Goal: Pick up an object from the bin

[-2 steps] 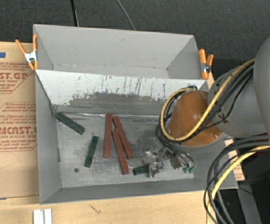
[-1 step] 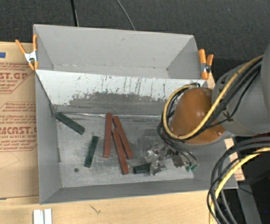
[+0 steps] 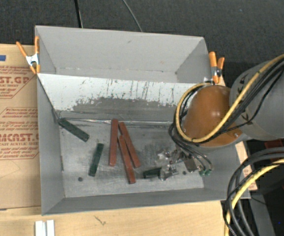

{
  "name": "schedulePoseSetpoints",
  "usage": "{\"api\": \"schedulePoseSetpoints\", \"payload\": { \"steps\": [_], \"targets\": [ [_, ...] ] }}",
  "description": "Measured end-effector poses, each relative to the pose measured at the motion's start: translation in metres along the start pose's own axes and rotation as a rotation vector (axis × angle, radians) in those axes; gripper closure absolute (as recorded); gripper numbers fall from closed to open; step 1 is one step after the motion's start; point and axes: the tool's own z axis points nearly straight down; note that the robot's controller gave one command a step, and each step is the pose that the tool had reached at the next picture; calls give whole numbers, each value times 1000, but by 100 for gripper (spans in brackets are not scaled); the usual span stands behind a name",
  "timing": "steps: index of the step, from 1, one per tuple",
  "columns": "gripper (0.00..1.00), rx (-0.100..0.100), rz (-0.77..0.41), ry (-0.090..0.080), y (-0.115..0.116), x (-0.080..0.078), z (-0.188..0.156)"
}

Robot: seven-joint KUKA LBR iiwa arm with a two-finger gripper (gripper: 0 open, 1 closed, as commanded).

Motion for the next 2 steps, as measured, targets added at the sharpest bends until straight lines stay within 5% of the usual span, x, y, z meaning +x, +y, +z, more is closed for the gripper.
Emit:
{"api": "schedulePoseSetpoints", "payload": {
  "steps": [2],
  "targets": [
    [100,1,0,-6,0,-1,-34]
  ]
}}
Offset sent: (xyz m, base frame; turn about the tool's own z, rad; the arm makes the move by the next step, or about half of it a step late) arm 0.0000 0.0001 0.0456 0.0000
